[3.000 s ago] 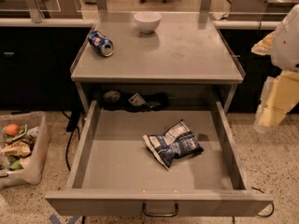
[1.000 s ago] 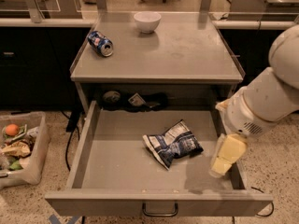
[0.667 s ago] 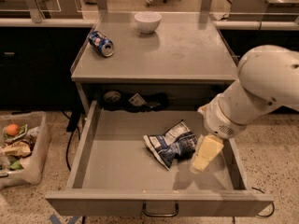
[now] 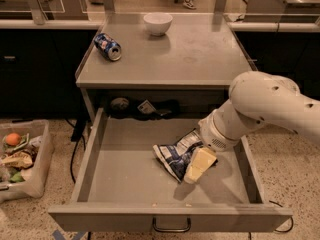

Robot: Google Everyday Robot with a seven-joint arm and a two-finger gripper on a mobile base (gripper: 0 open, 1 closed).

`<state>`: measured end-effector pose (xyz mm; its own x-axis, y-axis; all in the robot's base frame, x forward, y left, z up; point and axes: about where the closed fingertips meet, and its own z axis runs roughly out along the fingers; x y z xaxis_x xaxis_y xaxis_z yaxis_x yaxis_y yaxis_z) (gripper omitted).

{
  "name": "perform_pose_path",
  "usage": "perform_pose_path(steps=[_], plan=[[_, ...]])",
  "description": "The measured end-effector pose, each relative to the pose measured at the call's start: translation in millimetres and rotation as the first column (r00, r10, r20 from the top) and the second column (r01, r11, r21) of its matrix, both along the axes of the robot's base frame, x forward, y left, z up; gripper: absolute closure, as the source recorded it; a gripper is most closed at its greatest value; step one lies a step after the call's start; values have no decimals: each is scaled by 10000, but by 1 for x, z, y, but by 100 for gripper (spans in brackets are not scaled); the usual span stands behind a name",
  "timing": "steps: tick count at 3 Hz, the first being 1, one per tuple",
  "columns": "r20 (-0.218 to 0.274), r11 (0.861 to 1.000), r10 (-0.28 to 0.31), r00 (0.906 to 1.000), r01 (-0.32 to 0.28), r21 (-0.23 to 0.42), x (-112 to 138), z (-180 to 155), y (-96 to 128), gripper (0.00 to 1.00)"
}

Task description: Pick blue chip bag from top drawer and place on counter

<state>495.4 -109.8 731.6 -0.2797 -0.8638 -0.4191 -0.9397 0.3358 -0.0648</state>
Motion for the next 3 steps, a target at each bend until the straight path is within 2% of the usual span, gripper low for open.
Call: perform_pose_path(steps=[1,2,3], plan=[[-121,9999,-48,9999,50,90,2,-11,5,0],[-498,9968,-232,9985,269,752,14,-43,24,0],[-1326,9856,-612,9893,809,1486,23,-96,40,0]])
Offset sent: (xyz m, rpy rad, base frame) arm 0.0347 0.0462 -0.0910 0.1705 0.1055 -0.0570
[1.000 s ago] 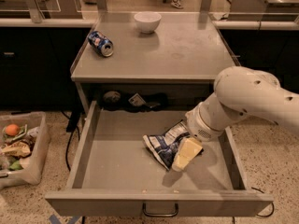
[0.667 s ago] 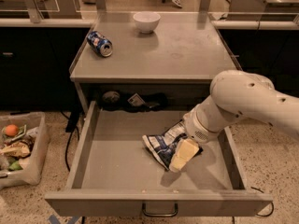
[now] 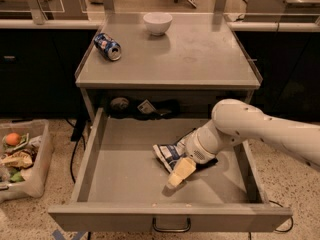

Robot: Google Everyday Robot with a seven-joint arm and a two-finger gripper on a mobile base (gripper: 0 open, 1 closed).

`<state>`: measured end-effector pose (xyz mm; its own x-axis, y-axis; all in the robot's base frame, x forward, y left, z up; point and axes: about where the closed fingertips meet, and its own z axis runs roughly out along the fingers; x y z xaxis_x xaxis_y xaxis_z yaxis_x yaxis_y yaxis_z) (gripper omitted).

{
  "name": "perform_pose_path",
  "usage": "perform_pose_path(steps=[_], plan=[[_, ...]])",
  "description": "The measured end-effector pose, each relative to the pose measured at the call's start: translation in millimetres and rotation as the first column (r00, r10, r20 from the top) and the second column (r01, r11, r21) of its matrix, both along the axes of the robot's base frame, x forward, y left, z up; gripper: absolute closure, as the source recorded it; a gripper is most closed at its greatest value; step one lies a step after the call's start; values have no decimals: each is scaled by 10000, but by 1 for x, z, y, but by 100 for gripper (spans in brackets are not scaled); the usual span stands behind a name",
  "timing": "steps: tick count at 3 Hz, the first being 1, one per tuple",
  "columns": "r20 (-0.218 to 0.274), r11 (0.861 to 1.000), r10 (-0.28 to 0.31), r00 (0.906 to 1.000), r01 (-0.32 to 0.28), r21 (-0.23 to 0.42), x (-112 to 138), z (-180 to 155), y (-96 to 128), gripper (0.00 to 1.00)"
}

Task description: Pick blue chip bag from top drawer and place on counter

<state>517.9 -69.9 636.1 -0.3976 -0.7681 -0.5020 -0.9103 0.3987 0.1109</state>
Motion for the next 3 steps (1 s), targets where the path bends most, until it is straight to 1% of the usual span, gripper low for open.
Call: perform_pose_path(steps=[1,2,3], plan=[[3,10000,-1,10000,1,-4,0,0,0,0],[336,9988,-94,9994,110,-471,9,-6,-2,0],[1316,9908,-683,9889,827,-1073,33,0,-7,0]])
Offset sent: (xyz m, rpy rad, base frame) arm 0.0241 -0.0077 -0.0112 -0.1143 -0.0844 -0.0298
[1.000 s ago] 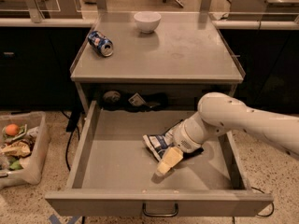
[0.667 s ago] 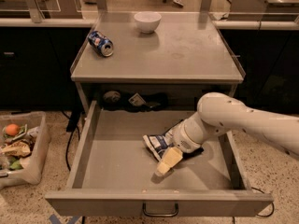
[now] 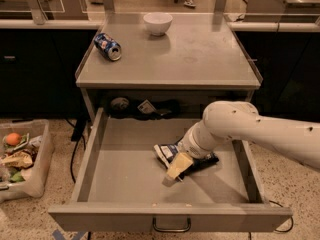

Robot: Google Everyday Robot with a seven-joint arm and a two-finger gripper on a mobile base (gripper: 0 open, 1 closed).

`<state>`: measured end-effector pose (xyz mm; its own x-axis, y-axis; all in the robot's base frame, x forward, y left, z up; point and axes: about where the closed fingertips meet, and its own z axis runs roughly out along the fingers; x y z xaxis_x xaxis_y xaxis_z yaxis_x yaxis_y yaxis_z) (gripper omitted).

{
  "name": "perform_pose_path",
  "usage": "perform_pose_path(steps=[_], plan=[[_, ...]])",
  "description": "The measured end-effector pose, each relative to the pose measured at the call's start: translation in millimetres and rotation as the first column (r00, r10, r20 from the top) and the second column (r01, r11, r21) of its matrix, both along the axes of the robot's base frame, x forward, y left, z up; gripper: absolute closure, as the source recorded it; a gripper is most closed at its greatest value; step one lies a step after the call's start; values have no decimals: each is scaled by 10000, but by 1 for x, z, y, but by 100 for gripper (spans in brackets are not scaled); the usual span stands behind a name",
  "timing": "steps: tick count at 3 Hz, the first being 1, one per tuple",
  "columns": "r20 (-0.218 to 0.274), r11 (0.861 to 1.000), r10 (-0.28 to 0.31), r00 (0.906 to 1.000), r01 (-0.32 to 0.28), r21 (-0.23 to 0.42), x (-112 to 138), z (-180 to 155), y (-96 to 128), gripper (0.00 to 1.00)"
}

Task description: Pick blue chip bag from top drawer and place on counter

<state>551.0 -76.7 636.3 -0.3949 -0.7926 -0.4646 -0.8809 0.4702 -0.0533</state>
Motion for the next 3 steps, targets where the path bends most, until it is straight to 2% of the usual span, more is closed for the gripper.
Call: perform_pose_path(steps=[1,2,3], plan=[[-7,10000,1,10000,-1,-5,0,0,0,0],[-678,9986,-290,9973,258,-463,-4,-33,-14,0],[-700,9984,-331,9970,298,-480,-4,-35,-15,0]])
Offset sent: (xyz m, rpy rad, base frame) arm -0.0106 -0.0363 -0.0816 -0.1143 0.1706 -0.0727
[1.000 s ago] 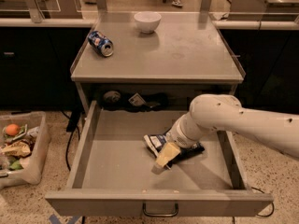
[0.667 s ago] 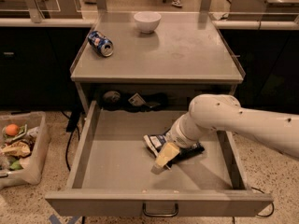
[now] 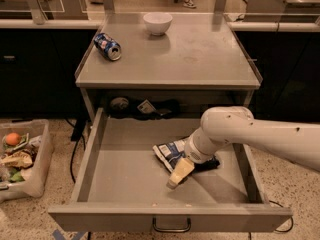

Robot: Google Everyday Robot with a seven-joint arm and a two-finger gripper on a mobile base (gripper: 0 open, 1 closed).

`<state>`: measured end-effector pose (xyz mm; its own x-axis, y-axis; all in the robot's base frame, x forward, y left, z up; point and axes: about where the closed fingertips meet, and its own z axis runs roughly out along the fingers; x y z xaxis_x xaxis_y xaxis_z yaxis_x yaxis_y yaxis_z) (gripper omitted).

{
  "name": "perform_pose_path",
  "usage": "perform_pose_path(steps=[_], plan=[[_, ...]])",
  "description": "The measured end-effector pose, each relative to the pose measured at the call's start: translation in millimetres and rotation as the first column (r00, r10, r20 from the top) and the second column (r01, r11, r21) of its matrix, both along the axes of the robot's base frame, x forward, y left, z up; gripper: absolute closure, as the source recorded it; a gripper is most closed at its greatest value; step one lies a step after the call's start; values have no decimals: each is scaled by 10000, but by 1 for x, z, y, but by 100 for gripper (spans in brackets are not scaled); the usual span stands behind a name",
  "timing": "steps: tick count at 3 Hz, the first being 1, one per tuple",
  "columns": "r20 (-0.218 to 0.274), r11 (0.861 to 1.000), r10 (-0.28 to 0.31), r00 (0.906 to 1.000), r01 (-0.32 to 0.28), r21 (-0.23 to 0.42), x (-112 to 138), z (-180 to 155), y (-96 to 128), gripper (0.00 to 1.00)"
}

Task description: Pick blue chip bag from top drawer and place on counter

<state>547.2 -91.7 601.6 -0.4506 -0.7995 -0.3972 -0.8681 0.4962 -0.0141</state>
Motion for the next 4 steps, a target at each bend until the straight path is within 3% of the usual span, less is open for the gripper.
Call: perform_pose_path(steps=[1,4], plan=[[-1,10000,1,10000,-1,0,0,0,0,15],[-1,10000,1,10000,-1,0,0,0,0,85]])
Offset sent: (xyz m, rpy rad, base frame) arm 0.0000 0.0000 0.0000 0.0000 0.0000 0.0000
